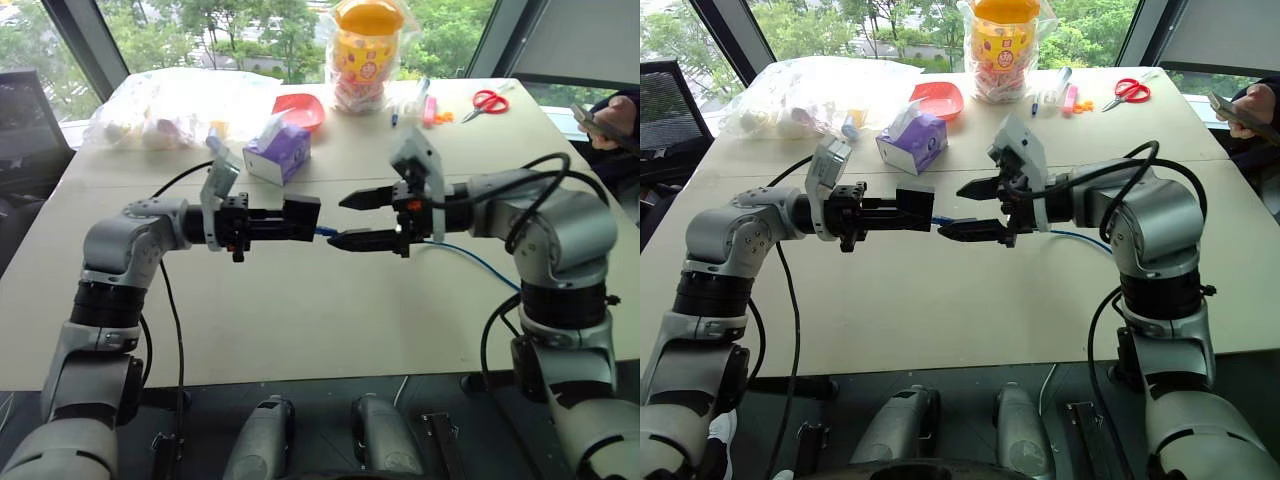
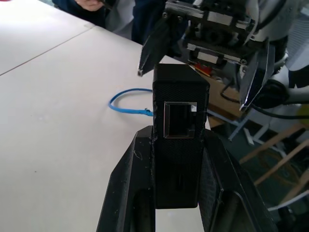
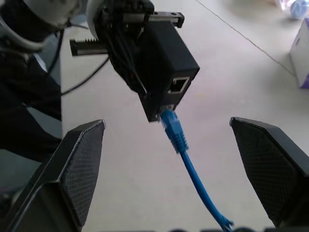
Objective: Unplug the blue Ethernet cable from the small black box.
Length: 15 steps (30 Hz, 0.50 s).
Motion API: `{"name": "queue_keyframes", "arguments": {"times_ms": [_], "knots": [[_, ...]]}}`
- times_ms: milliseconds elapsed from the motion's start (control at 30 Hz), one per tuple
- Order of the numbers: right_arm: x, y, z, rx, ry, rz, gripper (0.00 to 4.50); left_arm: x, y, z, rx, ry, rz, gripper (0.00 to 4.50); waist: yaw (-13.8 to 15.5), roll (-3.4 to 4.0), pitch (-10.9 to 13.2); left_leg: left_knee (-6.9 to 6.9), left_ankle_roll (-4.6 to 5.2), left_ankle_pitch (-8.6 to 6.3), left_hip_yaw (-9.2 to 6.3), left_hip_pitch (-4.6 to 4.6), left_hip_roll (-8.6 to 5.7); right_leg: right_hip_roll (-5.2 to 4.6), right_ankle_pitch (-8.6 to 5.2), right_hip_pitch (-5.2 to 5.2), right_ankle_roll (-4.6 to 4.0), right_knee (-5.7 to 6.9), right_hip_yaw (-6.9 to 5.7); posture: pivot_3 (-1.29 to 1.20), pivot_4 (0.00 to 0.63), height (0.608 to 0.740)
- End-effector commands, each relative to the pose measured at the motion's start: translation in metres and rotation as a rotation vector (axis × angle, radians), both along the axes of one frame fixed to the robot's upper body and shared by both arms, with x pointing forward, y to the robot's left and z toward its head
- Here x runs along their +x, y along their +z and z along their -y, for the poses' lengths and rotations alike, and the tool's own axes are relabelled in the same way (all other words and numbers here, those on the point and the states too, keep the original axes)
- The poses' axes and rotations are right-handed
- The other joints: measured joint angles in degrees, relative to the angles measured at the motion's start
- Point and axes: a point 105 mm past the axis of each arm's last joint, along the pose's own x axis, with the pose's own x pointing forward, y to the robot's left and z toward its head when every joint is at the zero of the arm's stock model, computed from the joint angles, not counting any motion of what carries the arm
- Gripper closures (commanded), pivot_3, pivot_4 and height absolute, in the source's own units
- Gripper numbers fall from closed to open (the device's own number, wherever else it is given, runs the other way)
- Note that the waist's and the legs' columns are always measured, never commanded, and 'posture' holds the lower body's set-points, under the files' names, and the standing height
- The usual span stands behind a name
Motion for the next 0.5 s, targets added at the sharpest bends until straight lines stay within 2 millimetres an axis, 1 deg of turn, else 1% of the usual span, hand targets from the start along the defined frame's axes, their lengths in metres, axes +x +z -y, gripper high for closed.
{"name": "queue_keyframes", "arguments": {"times_ms": [33,167,233,500], "knots": [[0.0004,0.0065,-0.0064,0.041,0.008,-0.045,0.03,-0.0010,0.0172,0.0030,-0.017,-0.019,0.060,3.99,0.01,0.00,0.00,0.00,0.00,0.00,0.01,-0.05,0.00,0.00,0.08,-0.06,0.14,0.01,0.00,0.00,0.150,0.740],[0.0016,0.0051,-0.0127,0.036,0.013,-0.051,0.03,0.0019,0.0208,0.0044,-0.032,-0.001,0.066,3.99,0.04,0.00,0.00,-0.02,0.03,-0.02,0.03,-0.14,-0.04,-0.02,0.10,-0.15,0.18,0.01,0.00,0.00,0.150,0.740],[0.0019,0.0047,-0.0140,0.032,0.012,-0.057,0.53,0.0007,0.0207,0.0046,-0.032,-0.005,0.067,3.99,0.01,0.00,0.00,0.00,0.03,-0.02,0.03,-0.22,-0.05,-0.02,0.10,-0.24,0.18,0.02,-0.01,0.00,0.150,0.740],[0.0008,0.0039,-0.0118,0.028,0.019,-0.085,0.53,-0.0026,0.0172,0.0045,-0.018,-0.018,0.070,3.99,-0.09,0.00,0.00,0.00,0.03,-0.02,0.05,-0.23,-0.04,0.02,0.10,-0.27,0.19,0.05,-0.01,0.00,0.150,0.740]]}}
